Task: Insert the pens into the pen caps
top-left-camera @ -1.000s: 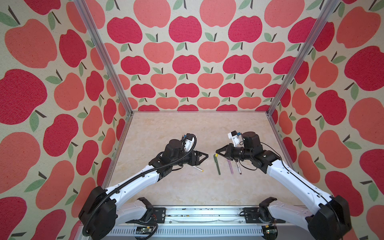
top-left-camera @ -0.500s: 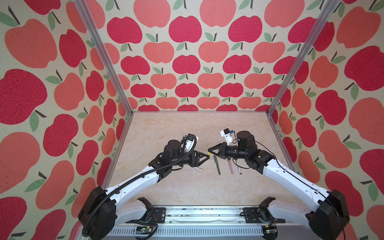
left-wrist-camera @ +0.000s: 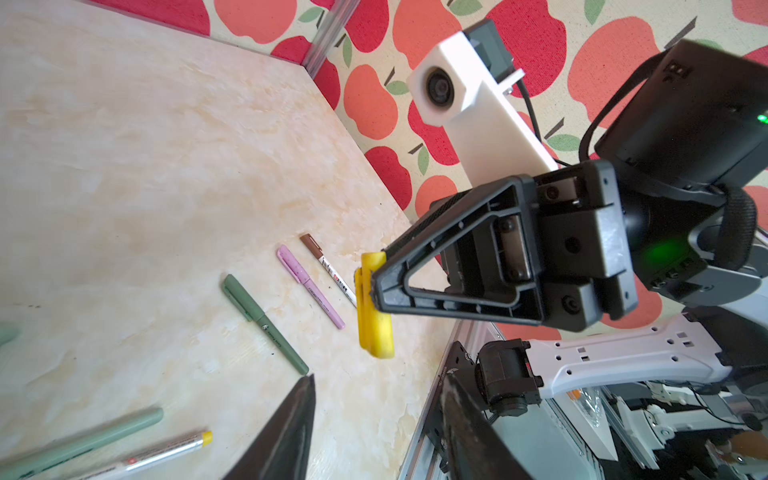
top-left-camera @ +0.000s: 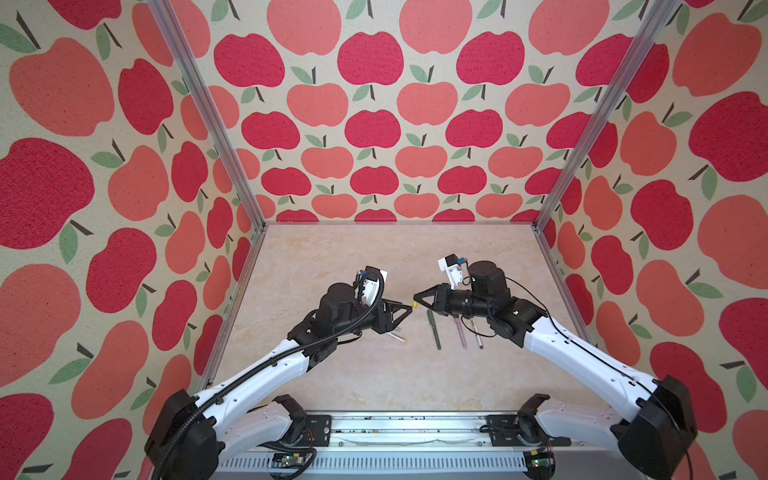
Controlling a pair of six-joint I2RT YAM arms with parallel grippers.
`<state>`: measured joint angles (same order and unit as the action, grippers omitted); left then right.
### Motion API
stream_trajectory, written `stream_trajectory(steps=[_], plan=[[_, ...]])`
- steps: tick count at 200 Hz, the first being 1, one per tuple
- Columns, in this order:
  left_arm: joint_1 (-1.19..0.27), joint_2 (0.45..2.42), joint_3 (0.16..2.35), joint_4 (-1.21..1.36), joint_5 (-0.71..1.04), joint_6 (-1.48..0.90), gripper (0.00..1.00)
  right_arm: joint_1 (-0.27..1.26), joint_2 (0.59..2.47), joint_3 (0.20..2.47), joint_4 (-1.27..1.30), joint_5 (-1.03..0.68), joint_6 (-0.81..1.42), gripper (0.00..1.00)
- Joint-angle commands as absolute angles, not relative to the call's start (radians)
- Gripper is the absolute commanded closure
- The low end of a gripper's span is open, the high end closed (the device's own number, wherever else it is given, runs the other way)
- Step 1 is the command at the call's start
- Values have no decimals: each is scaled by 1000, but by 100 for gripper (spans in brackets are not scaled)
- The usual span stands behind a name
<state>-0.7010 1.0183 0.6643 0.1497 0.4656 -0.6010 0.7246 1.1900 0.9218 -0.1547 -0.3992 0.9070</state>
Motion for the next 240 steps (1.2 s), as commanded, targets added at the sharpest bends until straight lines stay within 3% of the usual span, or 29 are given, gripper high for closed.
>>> stream_trajectory(steps=[1, 32, 62, 99, 153, 240], plan=[[-701, 920, 620, -63, 266, -664, 47, 729, 1250, 996, -367, -293, 759, 88], [-674, 793, 576, -307, 58, -848, 44, 732, 1389, 1045, -485, -279, 656, 88], [-612, 717, 551, -431, 5, -935, 43, 738, 1566, 1130, -626, -225, 549, 88], [-512, 709, 548, -471, 84, -927, 38, 781, 1750, 1242, -704, -157, 464, 88], [-420, 669, 520, -465, 159, -927, 19, 845, 1931, 1389, -814, -38, 388, 84], [-322, 649, 502, -459, 252, -915, 17, 862, 1965, 1424, -798, -3, 393, 73]])
